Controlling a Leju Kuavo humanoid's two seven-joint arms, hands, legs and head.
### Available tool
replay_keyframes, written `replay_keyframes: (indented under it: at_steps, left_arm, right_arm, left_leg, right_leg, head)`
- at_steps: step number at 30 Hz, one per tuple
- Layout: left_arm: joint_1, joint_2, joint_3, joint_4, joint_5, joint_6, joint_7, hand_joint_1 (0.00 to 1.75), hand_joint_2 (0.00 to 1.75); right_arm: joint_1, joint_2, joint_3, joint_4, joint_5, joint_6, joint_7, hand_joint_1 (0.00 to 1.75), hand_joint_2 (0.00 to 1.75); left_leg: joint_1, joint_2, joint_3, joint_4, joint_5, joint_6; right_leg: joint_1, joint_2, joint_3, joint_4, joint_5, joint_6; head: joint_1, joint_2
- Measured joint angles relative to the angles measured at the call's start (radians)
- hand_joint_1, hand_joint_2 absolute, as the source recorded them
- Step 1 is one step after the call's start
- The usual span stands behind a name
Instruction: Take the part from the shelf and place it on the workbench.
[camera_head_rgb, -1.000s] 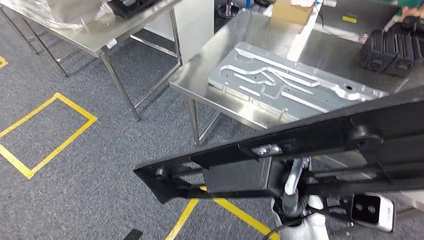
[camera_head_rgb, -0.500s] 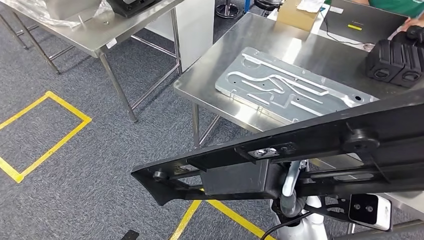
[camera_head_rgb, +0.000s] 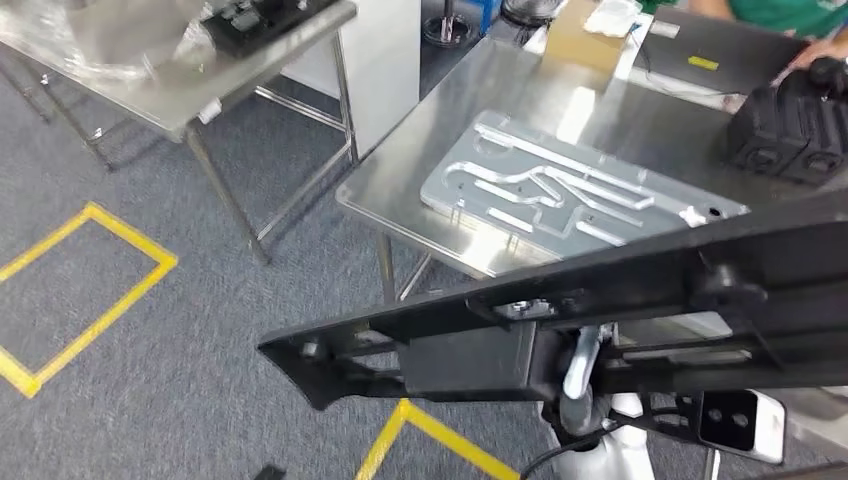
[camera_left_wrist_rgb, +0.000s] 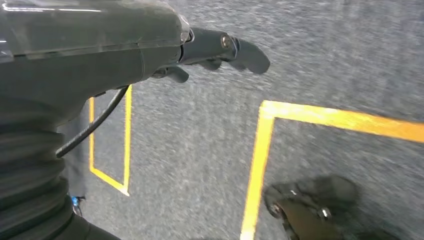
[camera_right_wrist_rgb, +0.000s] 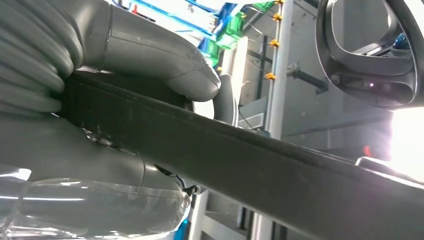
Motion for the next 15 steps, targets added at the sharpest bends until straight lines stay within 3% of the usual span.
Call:
replay_keyframes:
  at_steps: [2, 3, 4, 5, 7, 8, 9, 12, 14, 15]
  left_arm:
    - [0.000, 0.001, 0.001, 0.000, 0.002, -0.001, 0.000, 0.00, 1.75]
    - [0.003, 0.002, 0.002, 0.000, 0.003, -0.001, 0.000, 0.00, 1.75]
    - [0.006, 0.003, 0.002, 0.000, 0.004, -0.001, 0.000, 0.00, 1.75]
    - [0.009, 0.004, 0.003, 0.000, 0.004, -0.001, -0.001, 0.00, 1.75]
    - [0.013, 0.006, 0.004, 0.000, 0.004, -0.001, -0.004, 0.00, 1.75]
    - [0.013, 0.006, 0.004, 0.001, 0.004, -0.001, -0.005, 0.00, 1.75]
    - [0.012, 0.005, 0.004, 0.001, 0.004, -0.001, -0.006, 0.00, 1.75]
    - [0.014, 0.005, 0.004, 0.002, 0.002, -0.002, -0.007, 0.00, 1.75]
    - [0.017, 0.005, 0.004, 0.002, 0.000, -0.002, -0.006, 0.00, 1.75]
    - [0.015, 0.005, 0.004, 0.002, -0.001, -0.001, -0.006, 0.00, 1.75]
  right_arm:
    - [0.000, 0.002, 0.003, -0.001, 0.000, 0.000, 0.000, 1.75, 1.75]
    - [0.001, 0.002, 0.005, -0.001, 0.000, 0.000, 0.000, 1.75, 1.75]
    - [0.003, 0.002, 0.007, -0.001, 0.000, -0.001, 0.000, 1.75, 1.75]
    - [0.004, 0.002, 0.009, -0.001, 0.000, -0.001, 0.000, 1.75, 1.75]
    - [0.004, 0.002, 0.013, 0.000, 0.001, -0.002, 0.000, 1.75, 1.75]
    - [0.004, 0.002, 0.015, 0.000, 0.002, -0.004, 0.000, 1.75, 1.75]
    - [0.004, 0.002, 0.017, 0.000, 0.004, -0.005, 0.000, 1.75, 1.75]
    - [0.004, 0.001, 0.021, -0.002, 0.008, -0.011, 0.000, 1.75, 1.75]
    - [0.003, 0.001, 0.022, -0.003, 0.008, -0.013, 0.000, 1.75, 1.75]
    - [0.002, 0.001, 0.022, -0.003, 0.008, -0.015, 0.000, 1.75, 1.75]
  left_leg:
    - [0.009, 0.000, -0.076, 0.122, -0.050, -0.012]
    - [0.014, 0.000, -0.110, 0.165, -0.063, -0.021]
    - [0.019, 0.000, -0.129, 0.176, -0.056, -0.029]
    - [0.024, 0.001, -0.129, 0.149, -0.025, -0.038]
    - [0.031, 0.002, -0.094, 0.029, 0.064, -0.056]
    - [0.032, 0.003, -0.079, -0.023, 0.083, -0.056]
    - [0.030, 0.003, -0.071, -0.051, 0.090, -0.049]
    - [0.026, 0.002, -0.068, -0.055, 0.079, -0.012]
    - [0.027, 0.001, -0.055, -0.058, 0.077, 0.001]
    - [0.027, 0.001, -0.049, -0.061, 0.075, 0.005]
  right_leg:
    - [-0.002, 0.000, 0.013, 0.001, -0.014, 0.003]
    - [-0.004, 0.001, 0.018, 0.004, -0.023, 0.008]
    - [-0.007, 0.003, 0.024, 0.009, -0.032, 0.014]
    - [-0.012, 0.005, 0.031, 0.015, -0.042, 0.021]
    - [-0.022, 0.006, 0.046, 0.031, -0.068, 0.038]
    - [-0.025, 0.006, 0.050, 0.040, -0.079, 0.046]
    - [-0.025, 0.005, 0.049, 0.046, -0.088, 0.054]
    - [-0.022, 0.004, 0.049, 0.057, -0.100, 0.070]
    - [-0.025, 0.004, 0.038, 0.093, -0.113, 0.080]
    - [-0.026, 0.004, 0.014, 0.137, -0.129, 0.083]
  head:
    - [-0.004, 0.000]
    - [-0.004, 0.000]
    - [-0.004, 0.000]
    - [-0.004, 0.000]
    - [-0.005, 0.000]
    - [-0.008, 0.000]
    - [-0.011, 0.000]
    - [-0.011, 0.000]
    - [-0.007, 0.000]
    - [-0.005, 0.000]
